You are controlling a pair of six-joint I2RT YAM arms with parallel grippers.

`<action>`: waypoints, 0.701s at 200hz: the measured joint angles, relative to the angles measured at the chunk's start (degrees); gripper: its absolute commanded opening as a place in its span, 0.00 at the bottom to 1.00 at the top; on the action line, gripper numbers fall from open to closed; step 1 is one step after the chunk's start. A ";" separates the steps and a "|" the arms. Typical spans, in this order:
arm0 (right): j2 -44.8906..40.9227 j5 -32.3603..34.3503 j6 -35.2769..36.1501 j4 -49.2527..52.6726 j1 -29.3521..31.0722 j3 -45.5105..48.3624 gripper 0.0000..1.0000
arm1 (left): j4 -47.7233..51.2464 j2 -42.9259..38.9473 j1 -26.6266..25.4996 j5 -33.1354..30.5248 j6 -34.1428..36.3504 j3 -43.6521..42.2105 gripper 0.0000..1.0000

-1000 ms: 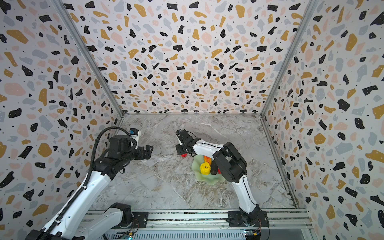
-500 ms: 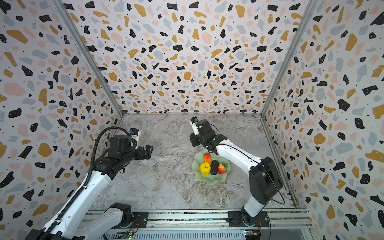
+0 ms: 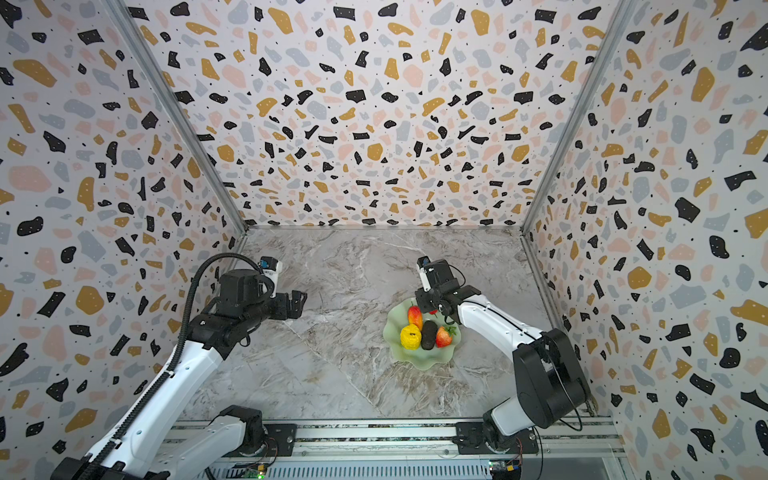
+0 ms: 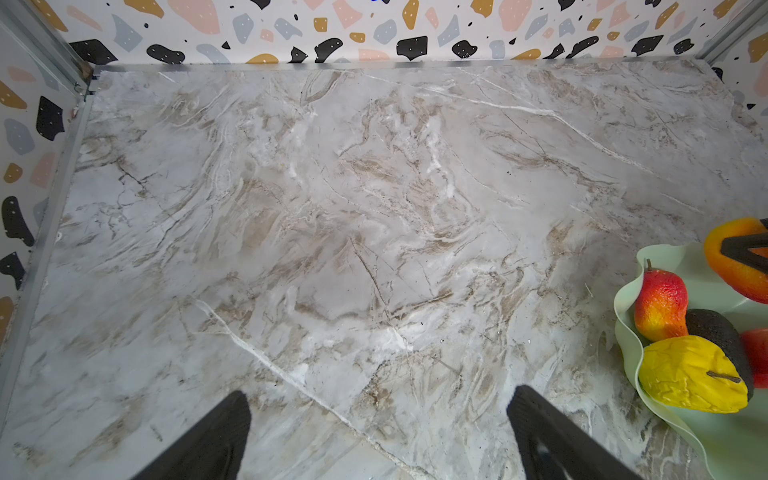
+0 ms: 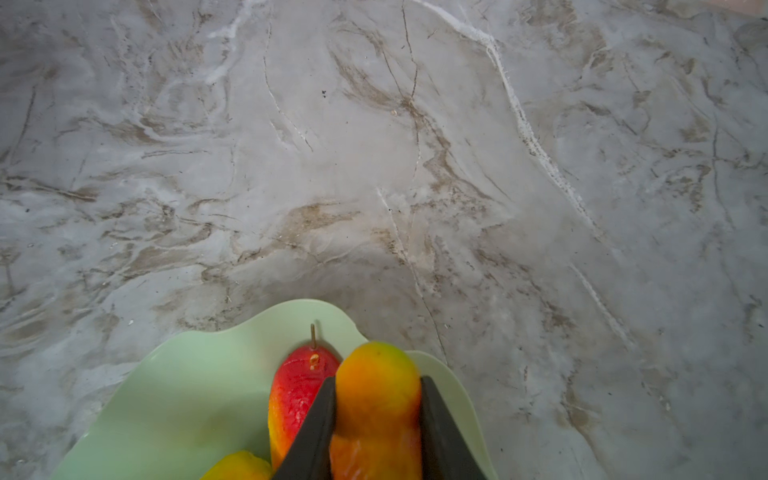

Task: Place and organize the fake fruits in the fruit bowl
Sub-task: 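Grasp the remaining red-yellow mango with the right gripper, then set the mango into the bowl beside the pear and release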

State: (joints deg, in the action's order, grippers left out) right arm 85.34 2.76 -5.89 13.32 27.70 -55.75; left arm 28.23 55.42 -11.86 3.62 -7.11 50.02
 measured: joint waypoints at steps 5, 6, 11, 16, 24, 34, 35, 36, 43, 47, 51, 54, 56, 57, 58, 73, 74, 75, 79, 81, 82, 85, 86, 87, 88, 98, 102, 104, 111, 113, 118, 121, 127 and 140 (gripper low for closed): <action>0.07 0.13 0.15 -0.04 0.00 0.09 0.11 | 0.00 -0.07 0.00 0.00 0.00 0.00 1.00; 0.07 0.13 0.20 -0.07 -0.02 0.09 0.11 | 0.00 -0.09 0.00 0.00 0.00 0.00 0.99; 0.11 0.24 0.39 -0.04 -0.02 0.20 0.11 | 0.02 -0.11 0.00 -0.02 0.00 0.00 1.00; 0.13 0.31 0.52 -0.07 -0.02 0.39 0.11 | 0.00 -0.15 0.00 -0.02 0.00 0.00 0.99; 0.13 0.33 0.85 -0.04 -0.07 0.79 0.11 | 0.00 -0.15 0.00 -0.02 0.00 0.00 1.00; 0.13 0.31 1.09 -0.04 -0.09 1.29 0.12 | 0.02 -0.15 0.00 -0.02 0.00 0.00 1.00; 0.13 0.31 1.11 -0.04 -0.09 1.38 0.12 | 0.00 -0.15 0.00 -0.02 0.00 0.00 1.00; 0.13 0.31 1.14 -0.04 -0.09 1.40 0.12 | 0.00 -0.15 0.00 -0.02 -0.02 0.00 1.00; 0.13 0.28 1.29 -0.07 -0.11 1.84 0.14 | 0.00 -0.15 -0.02 -0.02 -0.02 0.00 1.00; 0.13 0.26 1.38 -0.09 -0.11 2.05 0.15 | 0.00 -0.15 -0.02 -0.02 -0.02 0.00 1.00; 0.13 0.26 1.46 -0.09 -0.11 2.36 0.18 | 0.00 -0.15 -0.02 -0.02 -0.02 0.00 1.00; 0.13 0.24 1.51 -0.09 -0.11 2.54 0.20 | 0.00 -0.15 -0.04 -0.02 -0.02 0.00 1.00; 0.13 0.24 1.51 -0.09 -0.11 2.64 0.21 | 0.00 -0.15 -0.07 -0.02 -0.02 0.00 1.00; 0.13 0.24 1.53 -0.09 -0.11 2.75 0.21 | 0.00 -0.15 -0.07 0.00 -0.02 0.00 1.00; 0.13 0.24 1.53 -0.09 -0.11 2.80 0.22 | 0.00 -0.15 -0.07 -0.02 -0.02 0.00 1.00; 0.13 0.00 1.86 -0.04 -0.11 3.72 0.29 | 0.00 -0.09 -0.11 0.00 -0.04 0.00 1.00; 0.13 0.00 1.90 -0.04 -0.11 3.74 0.29 | 0.00 -0.07 -0.13 0.00 -0.04 0.00 1.00; 0.13 -0.02 1.92 -0.04 -0.11 3.80 0.29 | 0.00 -0.07 -0.13 0.00 -0.04 0.00 0.99; 0.13 -0.07 1.97 -0.04 -0.11 3.96 0.31 | 0.00 -0.04 -0.13 0.00 -0.04 0.00 1.00; 0.13 -0.13 1.92 -0.04 -0.11 4.02 0.31 | 0.00 -0.04 -0.15 0.00 -0.07 0.00 1.00; 0.13 -0.17 1.95 -0.04 -0.11 4.04 0.31 | 0.00 -0.04 -0.15 0.00 -0.07 0.00 1.00; 0.13 -0.22 2.05 -0.04 -0.11 4.11 0.32 | 0.00 -0.04 -0.15 0.00 -0.07 0.00 1.00; 0.13 -0.20 2.05 -0.04 -0.11 4.13 0.33 | 0.00 -0.04 -0.17 0.00 -0.07 0.00 0.99; 0.13 -0.20 2.05 -0.04 -0.11 4.17 0.33 | 0.00 -0.04 -0.17 0.00 -0.09 0.00 0.99; 0.13 -0.22 2.08 -0.04 -0.11 4.17 0.33 | 0.00 -0.04 -0.17 0.00 -0.09 0.00 0.99; 0.13 -0.48 2.21 -0.07 -0.11 4.26 0.40 | 0.00 -0.04 -0.20 0.00 -0.11 0.00 1.00; 0.13 -0.61 2.16 -0.04 -0.11 4.26 0.43 | 0.00 -0.04 -0.22 0.00 -0.13 0.00 0.99; 0.13 -0.61 2.23 -0.07 -0.11 4.26 0.45 | 0.00 -0.04 -0.22 0.00 -0.15 0.00 0.99; 0.13 -0.76 2.21 -0.07 -0.11 4.26 0.51 | 0.00 -0.04 -0.22 0.00 -0.15 0.00 1.00; 0.13 -0.72 2.45 -0.07 -0.11 4.26 0.52 | 0.00 -0.04 -0.22 0.00 -0.15 0.00 0.99; 0.13 -0.83 2.45 -0.07 -0.11 4.26 0.56 | 0.00 -0.04 -0.22 0.00 -0.15 0.00 1.00; 0.13 -0.85 2.49 -0.07 -0.11 4.26 0.59 | -0.02 -0.04 -0.22 0.00 -0.17 0.00 0.99; 0.13 -0.85 2.56 -0.07 -0.11 4.26 0.64 | 0.00 -0.04 -0.22 0.00 -0.17 0.00 1.00; 0.13 -0.94 2.60 -0.04 -0.11 4.26 0.80 | -0.02 0.00 -0.22 0.00 -0.17 0.00 1.00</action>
State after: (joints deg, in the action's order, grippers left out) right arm 85.47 1.83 -3.29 13.28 27.59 -51.48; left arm 28.21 55.42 -12.08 3.62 -7.29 50.02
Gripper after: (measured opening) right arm 0.680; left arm 0.995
